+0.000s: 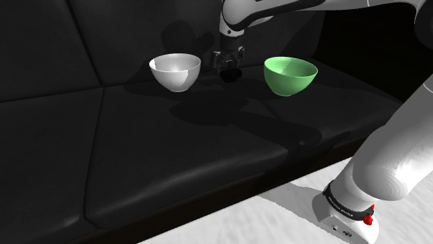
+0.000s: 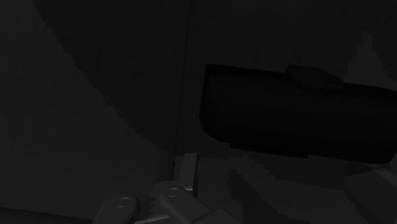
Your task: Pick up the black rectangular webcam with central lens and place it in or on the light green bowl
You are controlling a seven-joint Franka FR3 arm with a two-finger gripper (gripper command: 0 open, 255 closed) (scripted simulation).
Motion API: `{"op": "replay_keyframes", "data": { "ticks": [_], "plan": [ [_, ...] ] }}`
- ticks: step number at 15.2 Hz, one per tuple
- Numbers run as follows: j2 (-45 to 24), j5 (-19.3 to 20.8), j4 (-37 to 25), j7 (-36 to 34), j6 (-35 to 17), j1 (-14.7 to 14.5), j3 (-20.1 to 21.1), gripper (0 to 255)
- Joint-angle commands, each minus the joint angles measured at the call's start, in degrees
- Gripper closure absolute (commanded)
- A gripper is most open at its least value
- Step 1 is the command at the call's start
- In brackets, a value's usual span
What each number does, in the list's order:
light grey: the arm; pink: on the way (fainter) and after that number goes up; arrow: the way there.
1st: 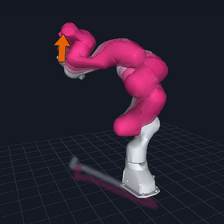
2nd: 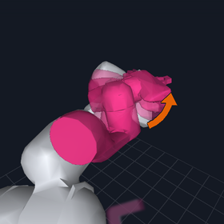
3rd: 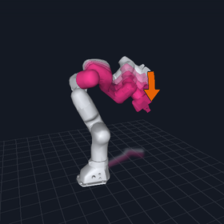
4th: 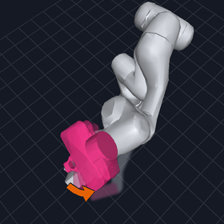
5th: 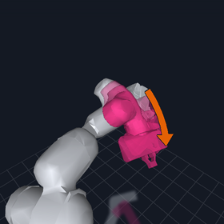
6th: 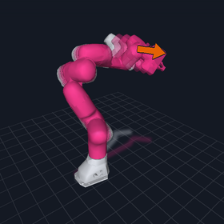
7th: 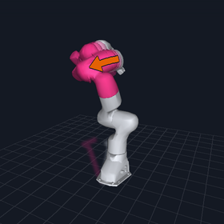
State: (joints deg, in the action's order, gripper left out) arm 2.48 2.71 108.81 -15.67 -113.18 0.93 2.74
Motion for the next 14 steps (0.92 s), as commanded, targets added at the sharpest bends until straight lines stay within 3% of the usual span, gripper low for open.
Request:
{"op": "replay_keyframes", "data": {
  "ticks": [1,2,11,14],
  "plan": [
    [0.0,0.0,0.0,0.0,0.0,0.0,0.0,0],
    [0.0,0.0,0.0,0.0,0.0,0.0,0.0,255],
    [0.0,0.0,0.0,0.0,0.0,0.0,0.0,255],
    [0.2,0.0,-2.1,0.1,2.3,0.0,0.0,255]
  ]
}}
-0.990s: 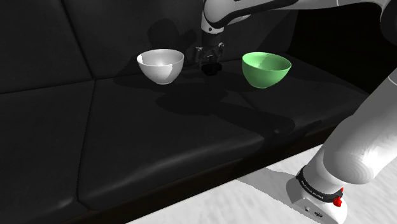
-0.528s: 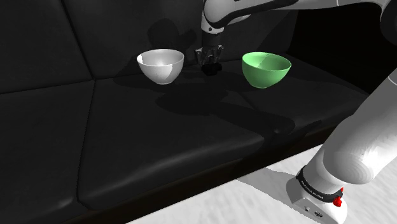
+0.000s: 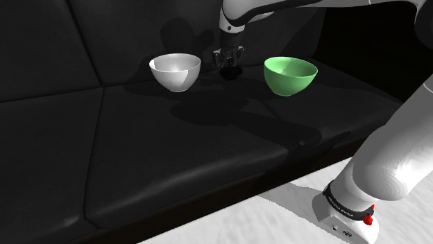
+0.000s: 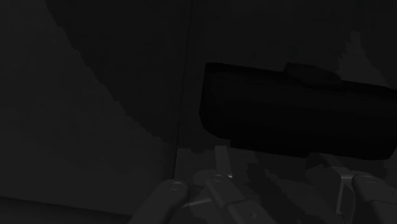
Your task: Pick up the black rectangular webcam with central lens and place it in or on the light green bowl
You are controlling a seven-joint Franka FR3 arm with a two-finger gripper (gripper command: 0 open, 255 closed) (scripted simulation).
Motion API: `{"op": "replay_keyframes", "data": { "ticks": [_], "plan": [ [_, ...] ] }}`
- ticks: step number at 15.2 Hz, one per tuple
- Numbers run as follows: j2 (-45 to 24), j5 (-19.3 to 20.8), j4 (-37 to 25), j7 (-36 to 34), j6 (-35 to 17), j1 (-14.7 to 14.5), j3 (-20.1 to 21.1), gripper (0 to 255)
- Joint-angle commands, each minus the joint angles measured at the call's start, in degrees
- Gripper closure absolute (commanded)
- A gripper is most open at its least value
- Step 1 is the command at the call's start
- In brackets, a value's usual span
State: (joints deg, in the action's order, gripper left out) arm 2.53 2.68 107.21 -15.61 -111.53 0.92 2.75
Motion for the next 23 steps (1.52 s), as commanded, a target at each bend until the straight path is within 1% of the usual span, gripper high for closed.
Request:
{"op": "replay_keyframes", "data": {
  "ticks": [1,13,23],
  "plan": [
    [0.1,0.0,-1.3,0.1,1.4,0.0,0.0,255],
    [-0.6,-0.1,-11.4,0.4,10.8,0.0,0.0,255],
    [-2.8,0.0,-21.9,0.7,19.1,-0.1,0.1,255]
  ]
}}
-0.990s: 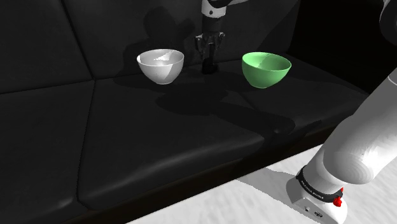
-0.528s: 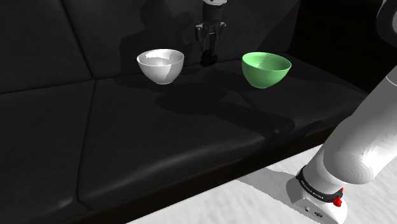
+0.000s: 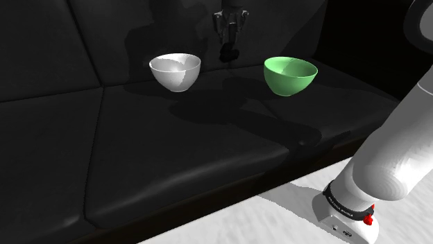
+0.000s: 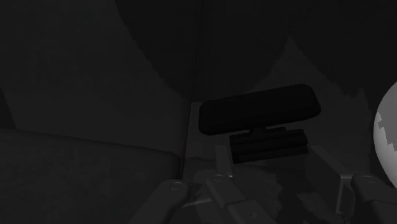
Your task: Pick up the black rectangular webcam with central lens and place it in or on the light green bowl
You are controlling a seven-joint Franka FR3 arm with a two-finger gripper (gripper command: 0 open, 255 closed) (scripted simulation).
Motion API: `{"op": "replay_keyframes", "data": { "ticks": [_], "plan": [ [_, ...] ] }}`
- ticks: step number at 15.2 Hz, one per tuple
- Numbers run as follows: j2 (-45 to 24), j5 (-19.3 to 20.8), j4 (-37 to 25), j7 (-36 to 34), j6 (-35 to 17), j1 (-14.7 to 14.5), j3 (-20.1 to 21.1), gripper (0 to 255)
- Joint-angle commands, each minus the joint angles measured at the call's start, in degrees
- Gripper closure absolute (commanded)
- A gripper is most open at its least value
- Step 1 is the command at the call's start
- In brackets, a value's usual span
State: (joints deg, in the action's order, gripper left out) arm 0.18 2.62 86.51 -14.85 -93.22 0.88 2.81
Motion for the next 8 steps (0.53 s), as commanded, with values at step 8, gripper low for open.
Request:
{"op": "replay_keyframes", "data": {
  "ticks": [8],
  "plan": [
    [-0.6,0.0,-6.9,0.8,6.2,0.3,-0.3,255]
  ]
}}
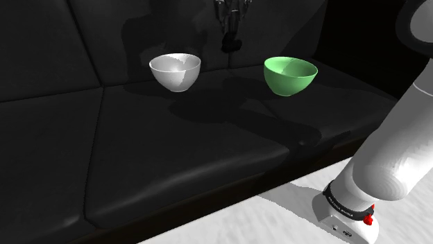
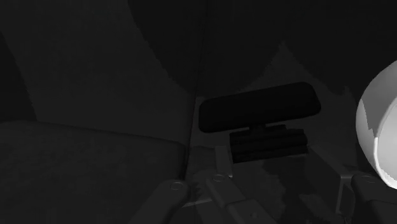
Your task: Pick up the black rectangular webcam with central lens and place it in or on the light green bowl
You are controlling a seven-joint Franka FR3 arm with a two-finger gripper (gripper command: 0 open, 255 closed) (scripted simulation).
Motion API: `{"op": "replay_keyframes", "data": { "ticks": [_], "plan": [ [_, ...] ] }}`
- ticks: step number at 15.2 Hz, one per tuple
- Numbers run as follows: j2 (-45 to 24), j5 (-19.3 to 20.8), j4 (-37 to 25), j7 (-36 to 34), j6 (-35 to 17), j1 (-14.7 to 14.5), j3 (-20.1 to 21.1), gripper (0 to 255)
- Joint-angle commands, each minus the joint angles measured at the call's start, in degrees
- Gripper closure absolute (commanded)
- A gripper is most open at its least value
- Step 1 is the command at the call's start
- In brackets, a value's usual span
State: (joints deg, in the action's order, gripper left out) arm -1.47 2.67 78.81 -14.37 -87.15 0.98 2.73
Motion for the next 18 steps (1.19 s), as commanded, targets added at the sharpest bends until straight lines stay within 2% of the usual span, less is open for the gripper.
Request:
{"op": "replay_keyframes", "data": {
  "ticks": [1,9,15,18],
  "plan": [
    [3.3,-0.3,3.6,1.1,-0.4,0.6,-0.6,255],
    [19.2,-0.5,21.0,7.7,-2.1,3.3,-4.6,255],
    [29.3,0.9,29.8,12.9,-1.1,5.1,-8.2,255],
    [30.8,1.2,32.7,13.3,-2.4,5.3,-8.6,255]
  ]
}}
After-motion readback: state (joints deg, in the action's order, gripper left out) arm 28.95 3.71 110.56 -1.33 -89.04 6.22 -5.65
